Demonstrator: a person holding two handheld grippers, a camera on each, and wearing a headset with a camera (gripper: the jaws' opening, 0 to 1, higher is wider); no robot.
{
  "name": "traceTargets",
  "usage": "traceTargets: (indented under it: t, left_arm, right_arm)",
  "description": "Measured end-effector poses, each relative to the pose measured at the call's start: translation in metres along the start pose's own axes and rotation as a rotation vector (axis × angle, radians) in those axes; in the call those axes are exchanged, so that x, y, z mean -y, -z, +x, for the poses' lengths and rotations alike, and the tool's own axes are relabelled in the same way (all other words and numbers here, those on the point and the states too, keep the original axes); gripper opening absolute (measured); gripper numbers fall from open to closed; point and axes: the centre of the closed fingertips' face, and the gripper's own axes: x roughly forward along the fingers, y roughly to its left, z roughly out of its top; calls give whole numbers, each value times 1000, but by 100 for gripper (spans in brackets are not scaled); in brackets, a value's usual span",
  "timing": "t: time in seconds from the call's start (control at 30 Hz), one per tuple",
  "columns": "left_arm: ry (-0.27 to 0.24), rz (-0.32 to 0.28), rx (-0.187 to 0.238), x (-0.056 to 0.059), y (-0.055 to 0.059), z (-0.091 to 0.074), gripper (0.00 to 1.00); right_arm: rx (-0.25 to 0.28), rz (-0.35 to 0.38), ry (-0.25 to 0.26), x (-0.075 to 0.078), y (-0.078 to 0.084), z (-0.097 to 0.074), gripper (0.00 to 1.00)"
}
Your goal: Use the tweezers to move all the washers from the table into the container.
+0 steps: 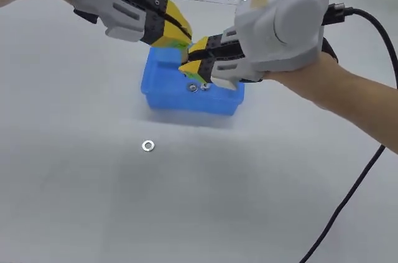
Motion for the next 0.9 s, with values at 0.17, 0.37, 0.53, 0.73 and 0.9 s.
traceTargets:
  t: [0.17, 0.37, 0.53, 0.73, 0.9]
  left_arm:
    - [4, 12, -9, 22, -4, -17, 6]
    - [-2, -6, -17, 46, 3, -28, 6]
    - [1, -30, -27, 65, 13, -30, 6]
    - [11, -69, -30, 80, 26, -28, 6]
    - [15, -96, -24, 87, 35, -23, 6]
  right_arm:
    - [11, -29, -12, -24, -17, -3, 11]
    - [12, -44, -47, -51, -24, 2, 11]
    - [10, -40, -79, -73, -22, 10, 11]
    - [1, -28, -107, -91, -13, 19, 11]
    - [-7, -2, -124, -100, -4, 25, 11]
